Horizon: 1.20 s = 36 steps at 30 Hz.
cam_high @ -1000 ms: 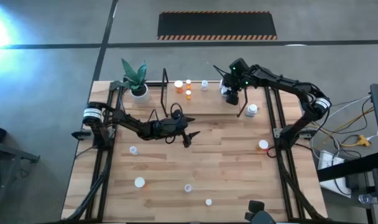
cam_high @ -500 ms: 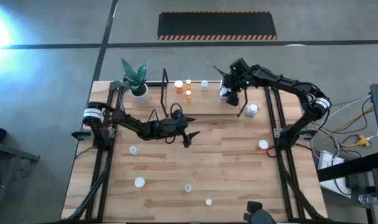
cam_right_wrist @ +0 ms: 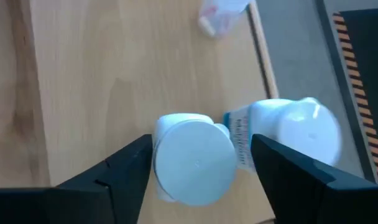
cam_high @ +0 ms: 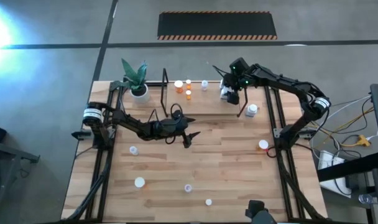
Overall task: Pick and place medicine bottles onto shelf by color
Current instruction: Put the left white pill bottle on the shelf aligned with the white pill bottle, then put the bottom transparent pill bottle on the shelf aligned with the transparent pill bottle
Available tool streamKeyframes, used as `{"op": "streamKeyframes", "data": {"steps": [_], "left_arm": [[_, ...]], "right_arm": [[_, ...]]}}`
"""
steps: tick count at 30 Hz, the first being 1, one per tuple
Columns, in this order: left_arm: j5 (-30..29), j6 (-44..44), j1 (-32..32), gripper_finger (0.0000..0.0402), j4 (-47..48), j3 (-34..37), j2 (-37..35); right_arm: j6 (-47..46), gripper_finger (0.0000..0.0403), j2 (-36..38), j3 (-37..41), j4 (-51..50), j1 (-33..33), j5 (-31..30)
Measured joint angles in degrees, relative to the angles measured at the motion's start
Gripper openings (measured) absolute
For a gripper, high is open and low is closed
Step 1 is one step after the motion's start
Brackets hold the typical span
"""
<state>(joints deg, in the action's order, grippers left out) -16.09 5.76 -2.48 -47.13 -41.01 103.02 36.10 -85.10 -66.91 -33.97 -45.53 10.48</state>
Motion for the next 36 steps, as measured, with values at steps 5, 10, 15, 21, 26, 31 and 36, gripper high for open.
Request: {"op": "streamKeyframes", "data": {"steps": [5, 10, 15, 21, 26, 31, 36], "left_arm": [[0.0, 0.0, 0.0, 0.0315, 0.0, 0.1, 0.0], [0.0, 0.0, 0.0, 0.0315, 0.0, 0.0, 0.0], [-0.7, -0.1, 0.0, 0.0315, -0.4, 0.0, 0.0], [-2.7, -1.5, 0.1, 0.0315, -0.4, 0.1, 0.0], [-6.3, -4.3, 3.1, 0.0315, 0.0, 0.2, -0.4], [-12.2, -6.2, 9.7, 0.0315, 3.3, 0.3, -2.5], [-22.2, -4.1, 17.2, 0.0315, 4.7, 0.3, -4.3]], "right_arm": [[-0.5, 0.0264, 1.9, -1.9, -2.1, 1.3, 0.5], [-3.0, 0.0248, 5.4, -1.7, -2.7, 4.6, 0.5], [-11.1, 0.0225, 9.9, 0.8, -2.6, 12.4, 0.4], [-19.4, 0.0206, 14.2, 8.6, 1.2, 26.1, 0.5], [-28.9, 0.0196, 16.2, 18.2, 12.7, 36.6, 0.1], [-38.6, 0.0191, 15.2, 27.6, 31.9, 46.4, -1.6], [-43.3, 0.0187, 10.3, 31.6, 44.8, 55.8, -7.7]]}}
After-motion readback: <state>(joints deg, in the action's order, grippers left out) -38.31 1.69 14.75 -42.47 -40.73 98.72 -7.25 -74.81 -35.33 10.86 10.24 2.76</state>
